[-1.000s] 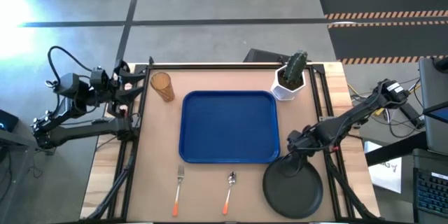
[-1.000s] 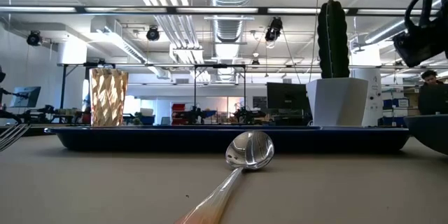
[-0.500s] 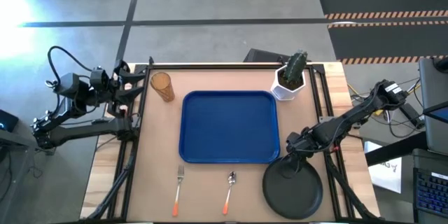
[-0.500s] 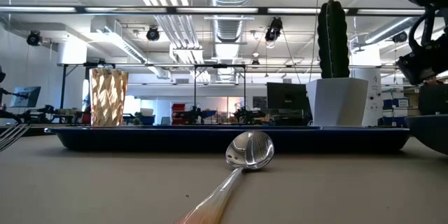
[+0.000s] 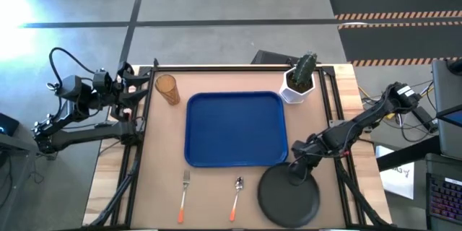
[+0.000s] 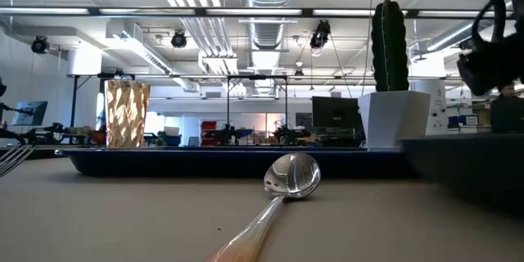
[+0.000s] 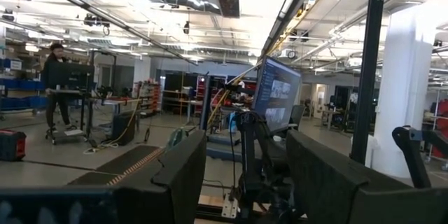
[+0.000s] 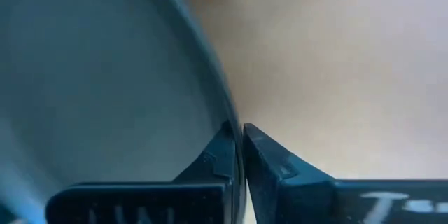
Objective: Pick and place plate/cup/fork/spoon on tray
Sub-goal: Put the black plate on the blue tray
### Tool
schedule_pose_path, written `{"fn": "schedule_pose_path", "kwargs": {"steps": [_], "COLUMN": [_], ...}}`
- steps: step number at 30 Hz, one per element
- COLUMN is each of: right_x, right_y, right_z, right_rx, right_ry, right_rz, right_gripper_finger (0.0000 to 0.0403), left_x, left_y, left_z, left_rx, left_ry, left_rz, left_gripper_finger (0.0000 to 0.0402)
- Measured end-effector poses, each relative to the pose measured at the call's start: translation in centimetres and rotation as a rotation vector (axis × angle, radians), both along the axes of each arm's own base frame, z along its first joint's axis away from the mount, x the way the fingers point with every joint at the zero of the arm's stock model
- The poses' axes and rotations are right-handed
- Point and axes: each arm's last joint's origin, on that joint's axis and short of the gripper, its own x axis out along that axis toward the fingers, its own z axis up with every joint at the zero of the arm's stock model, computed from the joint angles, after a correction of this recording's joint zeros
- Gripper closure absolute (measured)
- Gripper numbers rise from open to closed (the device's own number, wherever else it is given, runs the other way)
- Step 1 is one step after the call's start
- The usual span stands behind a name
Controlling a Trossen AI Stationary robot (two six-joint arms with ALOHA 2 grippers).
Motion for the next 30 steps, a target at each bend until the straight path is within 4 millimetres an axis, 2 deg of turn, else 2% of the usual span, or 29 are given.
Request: {"fn": "schedule_pose_path", "kwargs": {"steps": [4,8,11,15,17,21,26,30], "right_x": [1.8,3.8,4.7,5.5,6.0,7.4,8.6,9.3], "right_y": [0.6,1.2,1.0,-0.5,-1.5,-4.3,-8.2,-10.1], "right_z": [2.8,7.4,10.6,13.5,13.8,13.2,10.9,9.2], "right_rx": [-0.019,-0.083,-0.236,-0.469,-0.546,-0.633,-0.664,-0.635], "right_ry": [-0.123,-0.360,-0.508,-0.568,-0.548,-0.483,-0.349,-0.271], "right_rz": [-0.034,-0.020,-0.047,-0.121,-0.141,-0.193,-0.211,-0.204], "right_gripper_finger": [0.0394,0.0394,0.0394,0.0394,0.0395,0.0395,0.0395,0.0395], "left_x": [0.0,0.0,0.0,0.0,0.1,0.3,0.3,0.2], "left_y": [0.0,0.0,0.0,0.0,0.0,0.1,0.1,0.1], "left_z": [0.0,0.0,0.0,-0.1,-0.2,-0.5,-0.5,-0.5], "left_rx": [0.000,0.000,0.000,0.000,-0.001,-0.005,-0.005,-0.004], "left_ry": [0.000,0.000,0.000,0.003,0.007,0.017,0.017,0.015], "left_rz": [0.000,0.000,0.000,0.001,0.000,0.001,0.001,0.001], "left_gripper_finger": [0.0220,0.0220,0.0220,0.0220,0.0220,0.0220,0.0220,0.0220]}}
